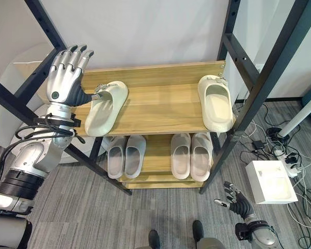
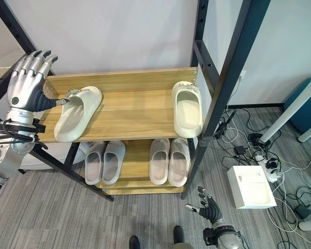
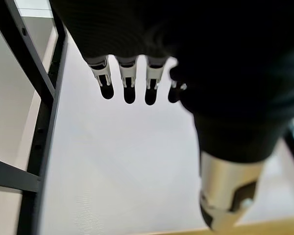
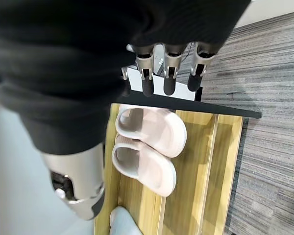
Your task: Arrange the slippers neatly on the shoe rack.
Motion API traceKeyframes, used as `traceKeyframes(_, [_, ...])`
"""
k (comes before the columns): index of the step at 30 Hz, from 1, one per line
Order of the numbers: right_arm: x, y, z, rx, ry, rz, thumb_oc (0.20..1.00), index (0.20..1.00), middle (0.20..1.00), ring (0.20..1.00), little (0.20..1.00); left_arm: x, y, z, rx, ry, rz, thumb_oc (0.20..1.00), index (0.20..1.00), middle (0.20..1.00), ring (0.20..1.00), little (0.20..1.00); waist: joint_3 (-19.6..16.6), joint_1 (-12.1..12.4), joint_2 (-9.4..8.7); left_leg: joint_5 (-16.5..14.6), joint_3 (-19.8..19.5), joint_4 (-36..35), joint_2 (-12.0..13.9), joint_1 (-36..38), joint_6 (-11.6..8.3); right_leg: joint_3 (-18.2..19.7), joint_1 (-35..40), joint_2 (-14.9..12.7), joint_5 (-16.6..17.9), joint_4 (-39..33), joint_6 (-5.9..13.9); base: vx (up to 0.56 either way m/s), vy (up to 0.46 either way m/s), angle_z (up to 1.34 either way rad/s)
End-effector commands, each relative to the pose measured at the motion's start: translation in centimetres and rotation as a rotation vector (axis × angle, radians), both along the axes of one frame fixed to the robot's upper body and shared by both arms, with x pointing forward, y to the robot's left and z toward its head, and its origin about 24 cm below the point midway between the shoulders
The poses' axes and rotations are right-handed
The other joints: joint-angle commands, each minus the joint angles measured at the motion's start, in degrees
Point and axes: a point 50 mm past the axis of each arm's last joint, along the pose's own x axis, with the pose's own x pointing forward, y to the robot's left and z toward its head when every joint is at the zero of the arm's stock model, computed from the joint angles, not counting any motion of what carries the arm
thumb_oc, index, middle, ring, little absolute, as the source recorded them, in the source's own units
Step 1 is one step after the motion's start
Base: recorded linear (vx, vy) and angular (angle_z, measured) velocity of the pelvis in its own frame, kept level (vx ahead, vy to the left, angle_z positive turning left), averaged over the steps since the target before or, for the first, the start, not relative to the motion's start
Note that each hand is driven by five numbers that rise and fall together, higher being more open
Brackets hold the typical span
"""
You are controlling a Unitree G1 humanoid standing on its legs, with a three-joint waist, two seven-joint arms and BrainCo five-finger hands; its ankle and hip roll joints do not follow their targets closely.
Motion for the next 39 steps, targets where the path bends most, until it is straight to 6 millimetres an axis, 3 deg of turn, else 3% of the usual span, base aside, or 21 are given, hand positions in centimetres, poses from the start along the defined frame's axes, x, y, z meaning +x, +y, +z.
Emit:
traceKeyframes(1, [1.2, 0.6, 2.1, 0.023, -0.129, 0.053, 1.000, 1.000, 1.000, 1.000, 1.000, 0.9, 1.3, 2.5, 0.078, -0.059, 0.112, 1.000, 1.000, 1.000, 1.000, 1.000, -1.07, -0.76, -1.72, -5.82, -1.94, -0.05, 1.33, 1.77, -2.01, -2.62, 3.16, -2.44, -5.20, 0.09, 4.70, 0.03, -0.001, -0.07])
traceKeyframes(16, [1.1, 0.2, 2.7, -0.006, -0.157, 0.033, 1.000, 1.000, 1.000, 1.000, 1.000, 2.8, 5.1, 2.2, 0.066, 0.022, 0.360, 1.000, 1.000, 1.000, 1.000, 1.000, 0.59, -3.16, -2.14, -5.71, -0.16, -0.05, 1.53, -0.39, -1.89, -0.79, -0.40, -2.06, -4.17, 0.09, 5.00, 0.01, 0.005, -0.06])
traceKeyframes(18, [1.0, 0.2, 2.7, -0.008, -0.159, 0.022, 1.000, 1.000, 1.000, 1.000, 1.000, 2.9, 5.4, 2.3, 0.042, 0.016, 0.371, 0.319, 0.319, 0.319, 0.319, 0.319, 0.70, -3.39, -2.35, -5.74, 0.29, -0.05, 1.54, -0.61, -1.78, -0.29, -0.86, -1.92, -4.06, 0.09, 5.04, 0.02, 0.018, -0.09])
traceKeyframes(19, [0.9, 0.3, 2.7, -0.003, -0.160, 0.016, 1.000, 1.000, 1.000, 1.000, 1.000, 2.9, 5.3, 2.3, 0.019, 0.011, 0.365, 0.200, 0.200, 0.200, 0.200, 0.200, 0.78, -3.44, -2.51, -5.80, 0.49, -0.05, 1.53, -0.67, -1.73, 0.04, -1.12, -1.87, -3.99, 0.09, 5.02, 0.03, 0.012, -0.20])
traceKeyframes(26, [1.0, 0.6, 2.4, 0.001, -0.149, 0.018, 1.000, 1.000, 1.000, 1.000, 1.000, 3.9, 3.6, 1.8, -0.015, 0.016, 0.300, 0.200, 0.200, 0.200, 0.200, 0.200, 0.78, -3.79, -2.66, -6.20, 0.85, -0.05, 1.52, -0.11, -1.66, 0.55, -1.05, -1.78, -4.03, 0.09, 4.90, 0.01, 0.004, -0.08])
traceKeyframes(34, [1.2, 0.7, 2.0, 0.010, -0.135, -0.001, 1.000, 1.000, 1.000, 1.000, 1.000, 4.7, -2.7, 2.4, -0.007, -0.023, 0.049, 0.200, 0.200, 0.200, 0.200, 0.200, 0.61, -4.15, -2.07, -6.67, 0.63, -0.05, 1.37, 1.12, -1.43, 0.40, 0.41, -1.73, -4.71, 0.09, 4.76, 0.00, 0.000, 0.00])
traceKeyframes(39, [1.4, 0.5, 2.1, 0.003, -0.139, -0.013, 1.000, 1.000, 1.000, 1.000, 1.000, 6.3, -6.0, 3.4, 0.013, -0.024, -0.015, 0.200, 0.200, 0.200, 0.200, 0.200, 1.13, -6.03, -1.19, -6.53, 1.82, -0.05, 1.65, 1.45, -1.46, 1.92, -0.17, -1.42, -4.42, 0.09, 4.81, 0.00, -0.020, -0.05])
